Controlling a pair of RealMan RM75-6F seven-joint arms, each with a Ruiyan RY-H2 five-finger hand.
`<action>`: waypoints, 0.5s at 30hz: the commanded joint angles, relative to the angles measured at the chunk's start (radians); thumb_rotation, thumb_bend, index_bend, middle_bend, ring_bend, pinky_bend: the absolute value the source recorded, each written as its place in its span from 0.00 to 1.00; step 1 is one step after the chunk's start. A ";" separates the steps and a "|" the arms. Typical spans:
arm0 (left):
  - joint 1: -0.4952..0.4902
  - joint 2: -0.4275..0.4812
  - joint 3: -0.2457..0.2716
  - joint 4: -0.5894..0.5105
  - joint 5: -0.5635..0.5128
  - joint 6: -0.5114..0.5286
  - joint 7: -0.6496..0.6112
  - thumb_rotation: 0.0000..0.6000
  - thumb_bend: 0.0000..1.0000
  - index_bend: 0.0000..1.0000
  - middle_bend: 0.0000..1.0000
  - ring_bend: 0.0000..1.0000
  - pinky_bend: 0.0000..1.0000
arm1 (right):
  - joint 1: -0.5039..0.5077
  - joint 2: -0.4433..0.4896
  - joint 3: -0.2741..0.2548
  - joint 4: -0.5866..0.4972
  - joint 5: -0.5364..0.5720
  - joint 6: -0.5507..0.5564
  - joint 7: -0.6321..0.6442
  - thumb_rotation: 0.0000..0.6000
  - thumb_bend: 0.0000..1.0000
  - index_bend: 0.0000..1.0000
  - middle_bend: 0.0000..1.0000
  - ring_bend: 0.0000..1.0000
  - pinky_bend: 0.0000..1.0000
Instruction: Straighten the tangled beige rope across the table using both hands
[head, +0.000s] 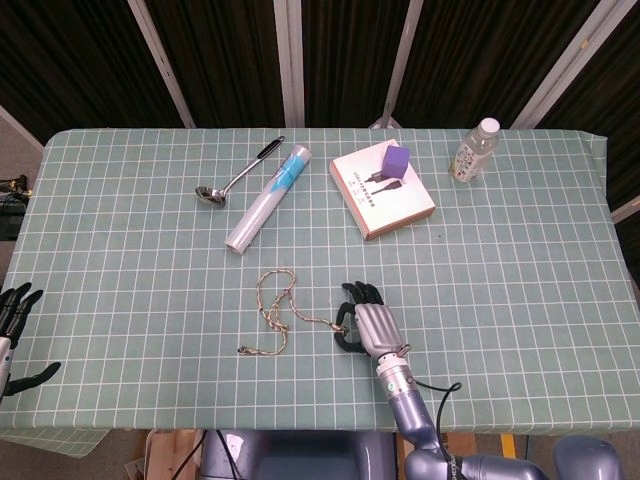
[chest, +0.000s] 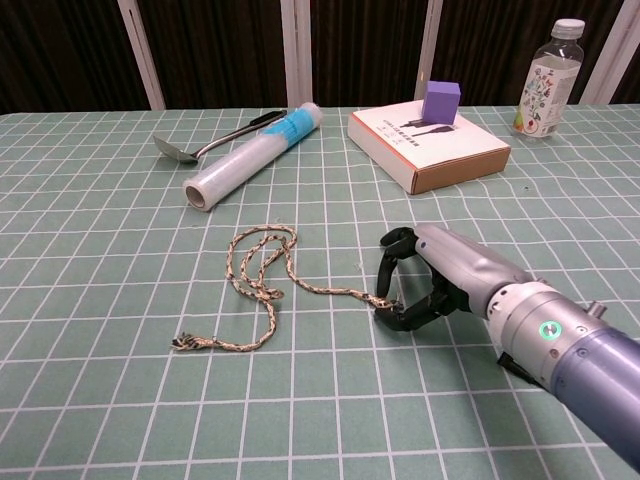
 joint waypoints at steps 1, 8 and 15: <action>0.000 0.000 0.000 0.000 0.001 0.001 0.000 1.00 0.05 0.01 0.00 0.00 0.00 | 0.001 -0.001 0.001 0.001 0.001 0.001 -0.001 1.00 0.34 0.56 0.15 0.00 0.00; -0.001 0.000 0.000 -0.002 -0.003 -0.001 0.000 1.00 0.05 0.01 0.00 0.00 0.00 | 0.002 0.001 0.000 -0.002 0.012 -0.003 -0.005 1.00 0.40 0.59 0.15 0.00 0.00; -0.001 0.001 0.000 -0.004 -0.004 -0.003 0.001 1.00 0.05 0.01 0.00 0.00 0.00 | -0.003 0.009 -0.007 -0.013 0.023 0.001 -0.018 1.00 0.43 0.63 0.17 0.00 0.00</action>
